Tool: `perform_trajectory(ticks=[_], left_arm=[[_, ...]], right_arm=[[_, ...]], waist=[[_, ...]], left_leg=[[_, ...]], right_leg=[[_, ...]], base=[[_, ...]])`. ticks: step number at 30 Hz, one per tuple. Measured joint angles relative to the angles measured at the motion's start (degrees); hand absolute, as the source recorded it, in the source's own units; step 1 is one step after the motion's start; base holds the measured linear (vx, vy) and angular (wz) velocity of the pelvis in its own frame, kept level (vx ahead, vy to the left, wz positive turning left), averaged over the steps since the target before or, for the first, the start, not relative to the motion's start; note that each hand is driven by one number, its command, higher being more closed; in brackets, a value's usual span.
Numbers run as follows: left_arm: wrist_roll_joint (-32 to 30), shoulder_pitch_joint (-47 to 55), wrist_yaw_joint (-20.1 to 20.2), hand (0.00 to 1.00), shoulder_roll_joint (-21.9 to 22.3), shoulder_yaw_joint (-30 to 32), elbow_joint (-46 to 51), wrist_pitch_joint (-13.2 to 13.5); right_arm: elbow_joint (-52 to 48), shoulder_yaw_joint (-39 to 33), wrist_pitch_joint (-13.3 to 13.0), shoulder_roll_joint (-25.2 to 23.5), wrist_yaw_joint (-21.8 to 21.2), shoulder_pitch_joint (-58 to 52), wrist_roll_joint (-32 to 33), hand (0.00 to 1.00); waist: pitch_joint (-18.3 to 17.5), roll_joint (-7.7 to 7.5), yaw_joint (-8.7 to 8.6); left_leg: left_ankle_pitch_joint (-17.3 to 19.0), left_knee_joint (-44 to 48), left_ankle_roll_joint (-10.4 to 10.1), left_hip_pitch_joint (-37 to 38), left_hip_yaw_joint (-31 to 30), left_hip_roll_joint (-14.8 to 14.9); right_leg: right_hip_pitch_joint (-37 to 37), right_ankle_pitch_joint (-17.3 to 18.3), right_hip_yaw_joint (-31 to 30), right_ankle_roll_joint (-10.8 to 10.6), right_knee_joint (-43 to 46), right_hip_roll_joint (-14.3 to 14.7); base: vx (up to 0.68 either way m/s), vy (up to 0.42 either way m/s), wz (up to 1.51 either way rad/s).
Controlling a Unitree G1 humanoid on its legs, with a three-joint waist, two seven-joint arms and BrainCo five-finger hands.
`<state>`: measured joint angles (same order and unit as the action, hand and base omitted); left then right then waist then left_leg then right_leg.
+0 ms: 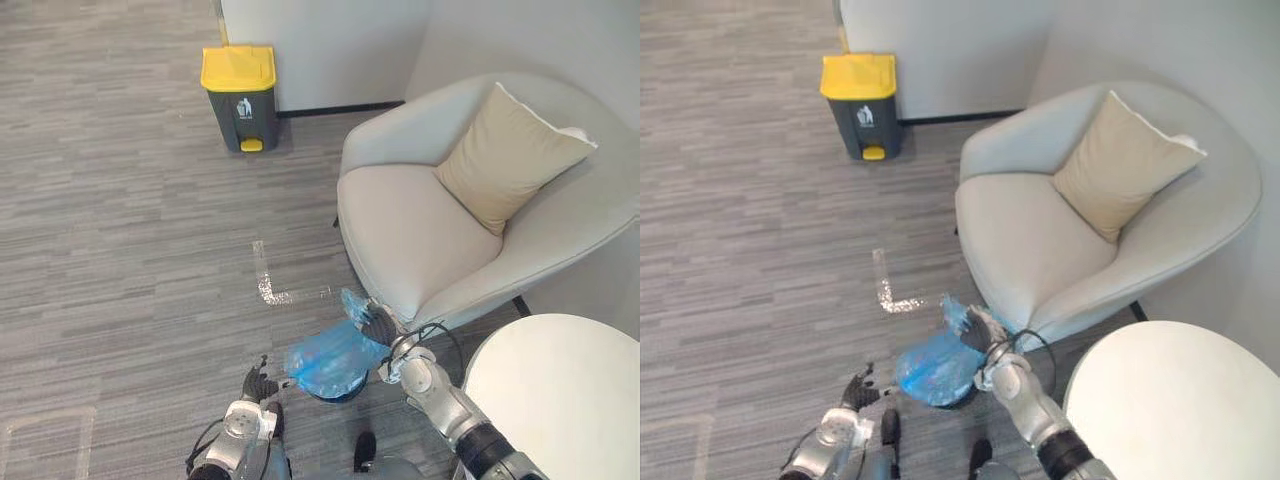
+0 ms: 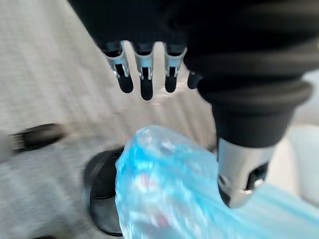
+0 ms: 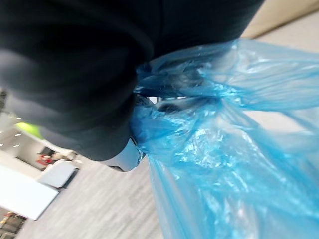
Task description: Gather rubbish on tea table into small bin, then transfer packed bag to large trash can.
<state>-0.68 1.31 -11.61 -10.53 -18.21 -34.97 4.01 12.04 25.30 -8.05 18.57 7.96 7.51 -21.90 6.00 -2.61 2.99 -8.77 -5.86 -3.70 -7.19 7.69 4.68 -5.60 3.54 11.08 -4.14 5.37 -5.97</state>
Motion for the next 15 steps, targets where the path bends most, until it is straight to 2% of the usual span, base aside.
perform_trajectory(ticks=[8, 12, 15], left_arm=[[-3.9, 1.96, 0.54, 0.0, -5.01, -3.28, 15.64, 0.98], [-7.22, 2.02, 0.2, 0.0, -5.86, -4.82, 18.98, 1.71], [-11.92, 1.61, -0.79, 0.0, -7.18, -6.28, 23.6, 1.86]], right_arm=[[-9.26, 4.19, -2.63, 8.08, -1.68, 0.56, 7.37, 1.0], [-10.29, 4.88, -2.83, 8.9, -2.2, 2.1, 9.57, 1.0], [-10.99, 6.48, -2.83, 9.44, -2.32, 4.39, 11.07, 1.0]], waist=[[-2.41, 0.47, -0.29], [-2.81, 0.56, -0.75], [-3.01, 0.43, -1.07]], left_leg=[[0.89, -0.1, -0.46, 2.41, 2.04, -0.05], [0.93, -0.16, -0.44, 3.24, 2.9, 0.14], [0.9, -0.23, -0.42, 3.31, 3.44, 0.48]], right_leg=[[2.91, -2.32, -2.24, -0.32, -3.83, 0.13], [3.65, -3.02, -3.24, -0.15, -4.86, 0.41], [3.68, -3.53, -3.76, 0.06, -5.46, 0.76]], base=[[0.0, 0.025, -0.14], [0.01, 0.003, -0.14], [0.0, -0.008, -0.1]])
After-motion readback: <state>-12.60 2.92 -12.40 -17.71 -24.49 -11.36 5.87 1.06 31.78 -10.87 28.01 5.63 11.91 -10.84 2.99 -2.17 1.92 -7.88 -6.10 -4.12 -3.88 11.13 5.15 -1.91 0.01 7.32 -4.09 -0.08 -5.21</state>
